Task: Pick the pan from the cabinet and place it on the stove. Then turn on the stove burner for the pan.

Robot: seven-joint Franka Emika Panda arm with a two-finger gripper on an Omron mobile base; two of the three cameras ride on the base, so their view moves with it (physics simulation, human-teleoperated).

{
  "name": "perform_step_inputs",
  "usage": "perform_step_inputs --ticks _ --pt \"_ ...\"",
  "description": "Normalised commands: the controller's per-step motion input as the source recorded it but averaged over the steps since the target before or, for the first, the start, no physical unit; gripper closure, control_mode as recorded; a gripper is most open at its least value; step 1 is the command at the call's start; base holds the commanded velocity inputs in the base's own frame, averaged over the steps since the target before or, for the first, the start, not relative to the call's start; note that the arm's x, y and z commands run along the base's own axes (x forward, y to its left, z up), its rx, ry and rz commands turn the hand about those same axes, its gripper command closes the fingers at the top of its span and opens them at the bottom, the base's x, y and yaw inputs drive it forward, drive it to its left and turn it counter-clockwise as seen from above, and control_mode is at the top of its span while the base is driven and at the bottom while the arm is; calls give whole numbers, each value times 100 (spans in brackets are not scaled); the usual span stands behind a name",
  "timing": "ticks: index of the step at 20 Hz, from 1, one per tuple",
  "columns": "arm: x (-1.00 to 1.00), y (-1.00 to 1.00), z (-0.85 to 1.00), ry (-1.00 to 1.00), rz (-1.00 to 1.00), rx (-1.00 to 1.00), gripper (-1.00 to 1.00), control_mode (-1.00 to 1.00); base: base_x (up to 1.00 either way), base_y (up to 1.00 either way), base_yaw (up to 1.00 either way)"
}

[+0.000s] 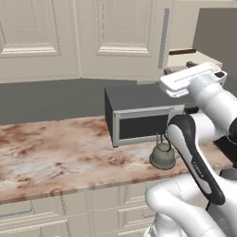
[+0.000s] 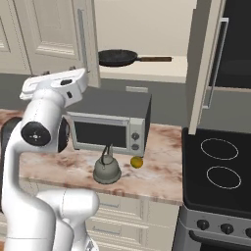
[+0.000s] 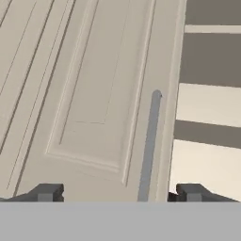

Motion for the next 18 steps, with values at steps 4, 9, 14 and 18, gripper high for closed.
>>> perform_step_inputs --ticks 4,9,14,18 --pt "-48 -62 5 4 0 31 -100 -100 0 0 0" --pt "-21 -52 7 7 0 38 -100 -100 0 0 0" --pt "8 -44 7 18 5 34 -100 -100 0 0 0" --pt "19 -48 6 19 9 31 -100 -100 0 0 0"
